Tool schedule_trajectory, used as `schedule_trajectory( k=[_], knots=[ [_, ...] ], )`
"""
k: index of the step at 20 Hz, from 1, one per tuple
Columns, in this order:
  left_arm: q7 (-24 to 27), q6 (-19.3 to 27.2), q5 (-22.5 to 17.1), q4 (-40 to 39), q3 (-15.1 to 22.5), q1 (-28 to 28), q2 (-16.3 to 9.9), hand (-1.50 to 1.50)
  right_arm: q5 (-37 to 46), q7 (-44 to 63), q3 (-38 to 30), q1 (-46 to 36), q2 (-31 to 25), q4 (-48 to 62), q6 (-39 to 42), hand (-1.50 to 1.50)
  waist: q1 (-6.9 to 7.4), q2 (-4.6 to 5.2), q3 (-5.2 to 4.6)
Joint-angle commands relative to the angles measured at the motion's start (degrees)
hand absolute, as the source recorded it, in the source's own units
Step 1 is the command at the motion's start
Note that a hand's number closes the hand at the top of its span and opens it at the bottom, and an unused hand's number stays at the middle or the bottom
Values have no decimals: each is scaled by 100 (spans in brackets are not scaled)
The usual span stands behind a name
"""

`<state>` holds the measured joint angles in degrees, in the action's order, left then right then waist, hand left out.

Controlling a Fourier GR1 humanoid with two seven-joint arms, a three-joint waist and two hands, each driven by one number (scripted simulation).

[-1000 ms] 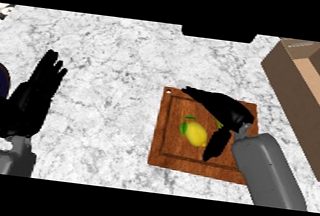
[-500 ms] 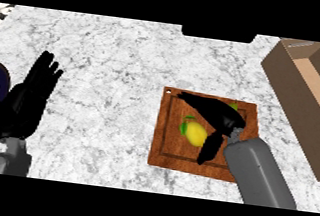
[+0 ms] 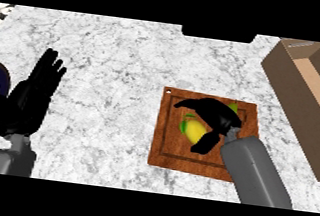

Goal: Pick the lemon from the cutting board and place it in the cardboard box

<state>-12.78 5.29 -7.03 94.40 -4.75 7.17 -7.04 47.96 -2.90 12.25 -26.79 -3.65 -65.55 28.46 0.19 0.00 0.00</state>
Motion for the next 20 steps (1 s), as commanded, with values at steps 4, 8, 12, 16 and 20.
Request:
schedule_trajectory(
  k=[4, 8, 12, 16, 20],
  knots=[
    [-129, 48, 111, 397, 150, -317, 103, 0, 587, -588, 430, 94, -47, 87, -595, 150, 9, -4, 1],
    [-139, -67, -69, 504, -110, -290, -41, 0, 658, -553, 338, 228, 10, -236, -748, 150, 5, -5, 0],
    [-153, -24, 33, 86, -115, -11, -39, 0, 835, -678, 362, 178, 199, -253, -1295, 150, 1, 3, 1],
    [219, -150, -47, -72, -200, -185, -24, 0, 1325, 619, 827, 652, 350, -1132, -1621, 150, -49, -17, -5],
    [21, -6, 84, 177, 16, -230, 117, 0, 1750, 2121, 1423, 647, 359, -1662, -1914, 150, -29, -37, -4]
  ],
)
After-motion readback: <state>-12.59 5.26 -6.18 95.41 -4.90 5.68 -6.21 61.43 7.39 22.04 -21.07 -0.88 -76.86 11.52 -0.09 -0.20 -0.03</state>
